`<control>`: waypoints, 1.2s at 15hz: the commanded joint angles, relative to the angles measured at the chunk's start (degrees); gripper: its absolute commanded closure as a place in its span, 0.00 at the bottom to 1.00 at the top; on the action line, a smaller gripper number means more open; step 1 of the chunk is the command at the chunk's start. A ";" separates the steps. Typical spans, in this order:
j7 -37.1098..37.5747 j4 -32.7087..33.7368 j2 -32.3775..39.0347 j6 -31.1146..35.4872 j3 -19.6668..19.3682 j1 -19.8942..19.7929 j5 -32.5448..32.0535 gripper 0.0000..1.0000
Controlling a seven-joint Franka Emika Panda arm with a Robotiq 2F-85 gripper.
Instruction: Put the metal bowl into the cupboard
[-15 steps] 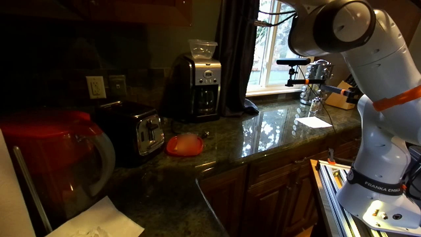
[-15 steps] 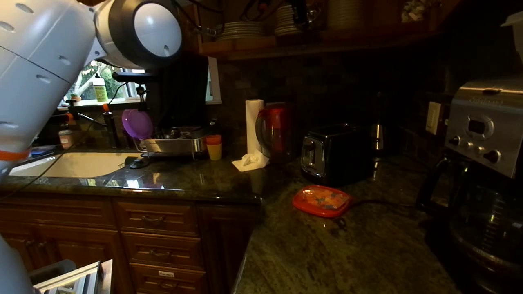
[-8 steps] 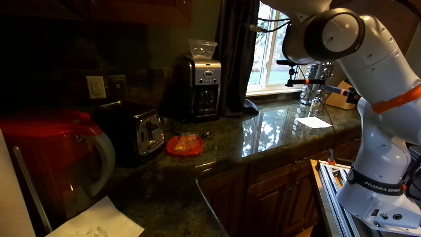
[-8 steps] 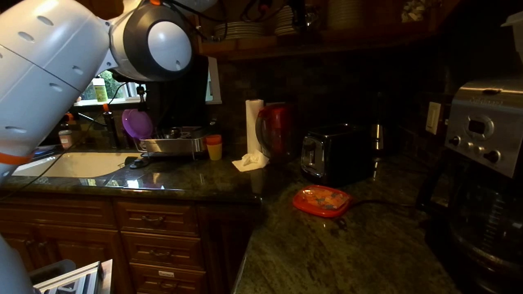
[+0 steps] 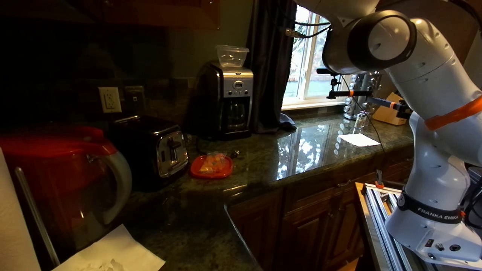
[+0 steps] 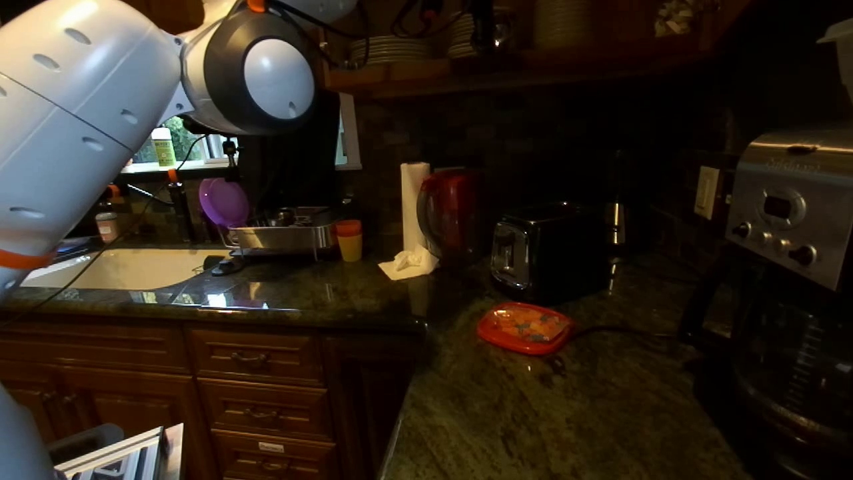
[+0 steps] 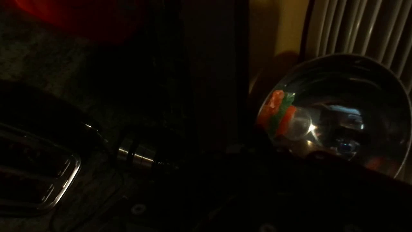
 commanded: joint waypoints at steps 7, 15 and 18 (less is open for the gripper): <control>-3.56 -0.86 -0.17 0.41 0.32 -0.25 1.73 0.44; -8.14 0.15 -0.49 9.11 -0.11 0.87 0.81 0.00; -7.71 -0.25 -1.36 13.88 -1.41 1.89 -0.45 0.00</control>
